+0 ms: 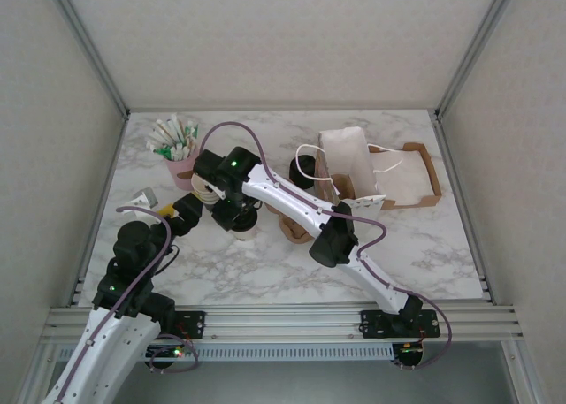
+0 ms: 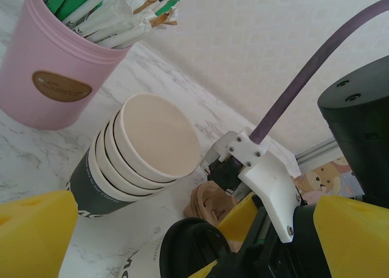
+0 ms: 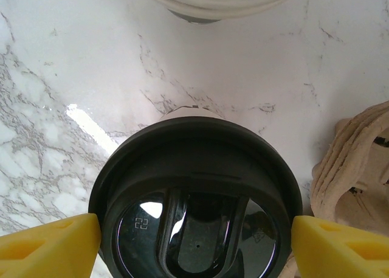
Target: Pack the takeout coffee
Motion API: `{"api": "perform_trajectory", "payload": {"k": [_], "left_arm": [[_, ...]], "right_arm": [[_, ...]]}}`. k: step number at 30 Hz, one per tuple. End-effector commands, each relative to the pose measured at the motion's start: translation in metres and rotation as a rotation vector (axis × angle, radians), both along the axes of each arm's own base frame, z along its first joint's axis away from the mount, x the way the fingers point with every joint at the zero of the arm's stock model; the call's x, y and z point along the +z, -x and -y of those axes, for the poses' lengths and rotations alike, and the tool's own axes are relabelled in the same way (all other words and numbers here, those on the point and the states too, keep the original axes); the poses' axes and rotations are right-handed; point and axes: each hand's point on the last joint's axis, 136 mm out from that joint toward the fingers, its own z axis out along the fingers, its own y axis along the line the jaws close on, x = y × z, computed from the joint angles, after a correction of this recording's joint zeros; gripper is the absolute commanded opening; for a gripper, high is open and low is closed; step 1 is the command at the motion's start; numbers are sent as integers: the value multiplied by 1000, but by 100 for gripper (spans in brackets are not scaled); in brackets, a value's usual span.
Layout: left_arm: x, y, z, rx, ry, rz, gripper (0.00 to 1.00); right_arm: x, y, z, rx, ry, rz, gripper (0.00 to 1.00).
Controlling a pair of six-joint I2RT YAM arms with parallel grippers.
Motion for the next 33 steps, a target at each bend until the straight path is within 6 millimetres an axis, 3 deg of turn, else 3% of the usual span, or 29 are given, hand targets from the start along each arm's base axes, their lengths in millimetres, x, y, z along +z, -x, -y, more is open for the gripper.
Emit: {"api": "perform_trajectory", "payload": {"k": [1, 18, 33], "left_arm": [[4, 1, -1, -5, -11, 20, 100], [5, 1, -1, -6, -12, 23, 100], [5, 1, -2, -1, -11, 23, 100]], "right_arm": [[-7, 5, -3, 2, 7, -24, 82], [-11, 6, -3, 1, 12, -39, 78], [24, 9, 1, -14, -46, -9, 74]]}}
